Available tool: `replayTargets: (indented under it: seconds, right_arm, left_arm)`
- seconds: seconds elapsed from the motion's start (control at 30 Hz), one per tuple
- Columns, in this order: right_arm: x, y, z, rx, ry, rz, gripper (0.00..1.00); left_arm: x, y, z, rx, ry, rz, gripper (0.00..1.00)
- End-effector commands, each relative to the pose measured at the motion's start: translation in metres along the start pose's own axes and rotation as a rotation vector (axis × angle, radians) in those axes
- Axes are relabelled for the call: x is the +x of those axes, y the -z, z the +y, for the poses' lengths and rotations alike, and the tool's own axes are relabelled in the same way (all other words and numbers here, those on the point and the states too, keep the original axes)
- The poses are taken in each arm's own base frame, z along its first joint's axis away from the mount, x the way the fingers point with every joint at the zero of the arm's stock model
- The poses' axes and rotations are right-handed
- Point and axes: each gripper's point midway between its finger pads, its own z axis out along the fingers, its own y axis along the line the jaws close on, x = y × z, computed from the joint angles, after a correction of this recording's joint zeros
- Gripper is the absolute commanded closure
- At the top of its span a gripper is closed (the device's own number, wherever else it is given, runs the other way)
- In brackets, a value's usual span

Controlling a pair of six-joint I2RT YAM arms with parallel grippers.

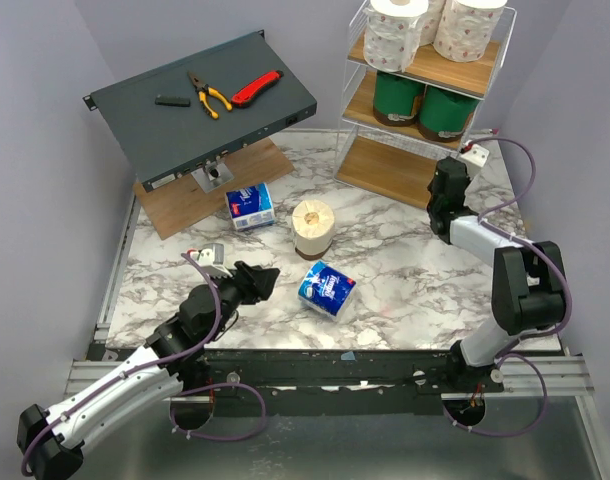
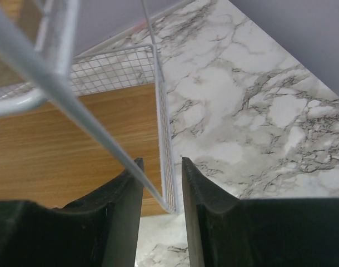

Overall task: Place and organize the paper towels onto the shelf
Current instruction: Adjust the shelf at the corner of the board.

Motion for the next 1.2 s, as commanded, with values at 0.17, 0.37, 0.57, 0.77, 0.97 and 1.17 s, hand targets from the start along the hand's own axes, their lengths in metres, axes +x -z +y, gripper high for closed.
replayTargets:
  seconds: [0.17, 0.37, 0.57, 0.77, 0.97, 1.17]
  right_arm:
    - [-0.004, -0.013, -0.015, 0.056, 0.014, -0.016, 0.79]
    - [-0.008, -0.009, -0.014, 0.044, 0.037, 0.001, 0.91]
    - [-0.004, -0.003, -0.024, 0.095, 0.031, 0.046, 1.0]
    - [-0.004, 0.015, -0.032, 0.086, 0.025, 0.062, 1.0]
    - [-0.008, 0.035, -0.04, 0.064, 0.012, 0.067, 0.99]
    - [-0.002, 0.057, -0.046, 0.054, -0.002, 0.137, 0.99]
  left_arm:
    - [0.007, -0.002, 0.004, -0.01, -0.009, 0.017, 0.38]
    - [0.009, -0.003, 0.002, 0.001, -0.011, 0.026, 0.38]
    - [0.01, -0.003, 0.0, 0.013, -0.009, 0.031, 0.38]
    - [0.012, -0.003, -0.001, 0.022, -0.009, 0.038, 0.38]
    - [0.012, -0.004, -0.004, 0.029, -0.006, 0.042, 0.38]
    - [0.012, -0.006, -0.006, 0.033, -0.004, 0.048, 0.38]
